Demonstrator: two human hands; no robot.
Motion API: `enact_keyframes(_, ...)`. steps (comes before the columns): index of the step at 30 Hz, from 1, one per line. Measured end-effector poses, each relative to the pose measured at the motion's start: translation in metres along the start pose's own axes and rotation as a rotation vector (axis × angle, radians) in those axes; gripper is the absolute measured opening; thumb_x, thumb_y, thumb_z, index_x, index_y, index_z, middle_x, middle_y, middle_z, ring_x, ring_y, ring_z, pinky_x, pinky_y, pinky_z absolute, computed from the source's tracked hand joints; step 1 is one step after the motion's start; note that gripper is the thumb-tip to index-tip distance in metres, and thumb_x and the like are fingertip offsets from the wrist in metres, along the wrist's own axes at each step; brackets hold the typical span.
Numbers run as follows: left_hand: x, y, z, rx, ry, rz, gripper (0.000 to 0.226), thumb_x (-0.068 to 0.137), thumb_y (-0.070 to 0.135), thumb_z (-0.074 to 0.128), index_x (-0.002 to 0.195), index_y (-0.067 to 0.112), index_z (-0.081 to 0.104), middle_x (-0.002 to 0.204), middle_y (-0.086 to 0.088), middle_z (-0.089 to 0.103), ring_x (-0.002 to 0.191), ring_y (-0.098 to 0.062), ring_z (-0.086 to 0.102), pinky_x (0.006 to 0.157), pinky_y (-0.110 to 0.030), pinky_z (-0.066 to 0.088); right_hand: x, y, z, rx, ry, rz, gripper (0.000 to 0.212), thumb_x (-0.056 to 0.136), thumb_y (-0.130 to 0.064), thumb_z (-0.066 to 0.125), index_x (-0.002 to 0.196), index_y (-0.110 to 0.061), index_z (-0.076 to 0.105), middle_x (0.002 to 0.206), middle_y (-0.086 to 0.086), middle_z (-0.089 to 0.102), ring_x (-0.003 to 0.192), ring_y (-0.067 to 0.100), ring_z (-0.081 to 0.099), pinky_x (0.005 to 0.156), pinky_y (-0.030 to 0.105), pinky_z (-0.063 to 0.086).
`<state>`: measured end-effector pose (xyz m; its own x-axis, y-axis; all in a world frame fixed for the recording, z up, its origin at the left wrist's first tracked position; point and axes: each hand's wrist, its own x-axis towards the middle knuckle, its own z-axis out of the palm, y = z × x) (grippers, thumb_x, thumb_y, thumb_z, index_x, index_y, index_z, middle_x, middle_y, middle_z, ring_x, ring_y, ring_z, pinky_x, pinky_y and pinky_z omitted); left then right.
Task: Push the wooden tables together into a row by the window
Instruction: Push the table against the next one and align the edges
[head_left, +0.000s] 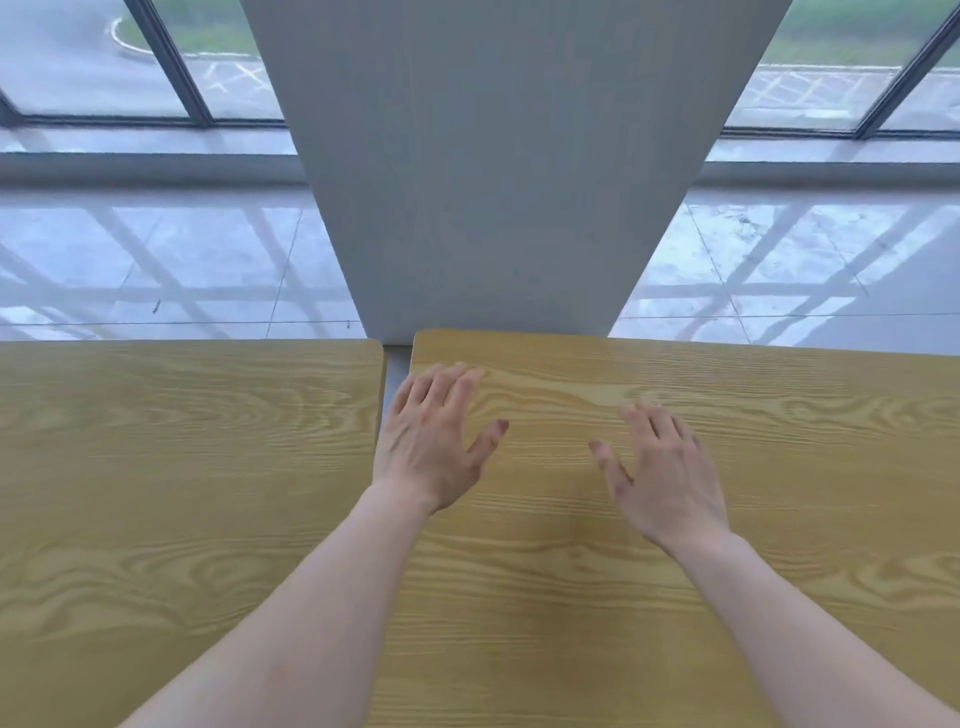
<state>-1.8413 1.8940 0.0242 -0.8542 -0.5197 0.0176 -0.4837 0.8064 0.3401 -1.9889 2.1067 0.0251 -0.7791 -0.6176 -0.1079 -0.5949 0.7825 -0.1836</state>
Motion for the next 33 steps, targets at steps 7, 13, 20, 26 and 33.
enact_keyframes(7, 0.096, -0.009, 0.035, -0.002, -0.044, 0.019, 0.065, 0.099, 0.063, 0.040, 0.154, 0.029, 0.036, 0.162, 0.002, 0.037, 0.152, -0.021, 0.025, 0.127, -0.038, 0.009, 0.108, 0.001, 0.012, 0.001, -0.019, 0.015, 0.069, 0.100, -0.061, 0.040, 0.152, -0.016, 0.042, 0.157, 0.006, 0.042, 0.147, 0.027, 0.033, 0.120, 0.043, 0.028)
enact_keyframes(13, 0.158, -0.014, 0.071, 0.053, -0.096, 0.041, 0.068, 0.098, 0.066, 0.035, 0.155, 0.028, 0.034, 0.160, 0.002, 0.040, 0.150, -0.021, 0.028, 0.127, -0.039, 0.011, 0.182, 0.004, 0.039, 0.003, -0.037, 0.001, 0.077, 0.095, -0.074, 0.031, 0.148, -0.019, 0.047, 0.150, 0.007, 0.050, 0.143, 0.028, 0.040, 0.120, 0.044, 0.027)
enact_keyframes(20, 0.177, -0.019, 0.087, 0.107, -0.169, 0.004, 0.063, 0.095, 0.075, 0.025, 0.107, 0.024, 0.061, 0.106, 0.002, 0.072, 0.103, -0.024, 0.062, 0.094, -0.040, 0.038, 0.198, -0.009, 0.047, -0.140, -0.033, 0.057, 0.074, 0.093, -0.078, 0.023, 0.076, -0.017, 0.061, 0.072, 0.005, 0.057, 0.077, 0.032, 0.045, 0.078, 0.039, 0.030)
enact_keyframes(26, 0.176, -0.022, 0.085, 0.098, -0.160, 0.058, 0.056, 0.095, 0.075, 0.023, 0.093, 0.025, 0.048, 0.098, 0.001, 0.070, 0.098, -0.025, 0.062, 0.088, -0.040, 0.033, 0.198, -0.013, 0.051, -0.164, -0.015, 0.039, 0.070, 0.094, -0.074, 0.023, 0.069, -0.016, 0.053, 0.066, 0.001, 0.052, 0.073, 0.031, 0.044, 0.079, 0.041, 0.030)
enact_keyframes(33, 0.163, -0.041, 0.083, 0.039, -0.152, 0.052, 0.062, 0.095, 0.077, 0.025, 0.097, 0.023, 0.057, 0.095, -0.001, 0.069, 0.103, -0.027, 0.062, 0.090, -0.041, 0.035, 0.197, -0.030, 0.064, -0.208, 0.026, -0.017, 0.075, 0.092, -0.077, 0.018, 0.067, -0.017, 0.055, 0.064, 0.003, 0.056, 0.070, 0.032, 0.048, 0.084, 0.046, 0.036)
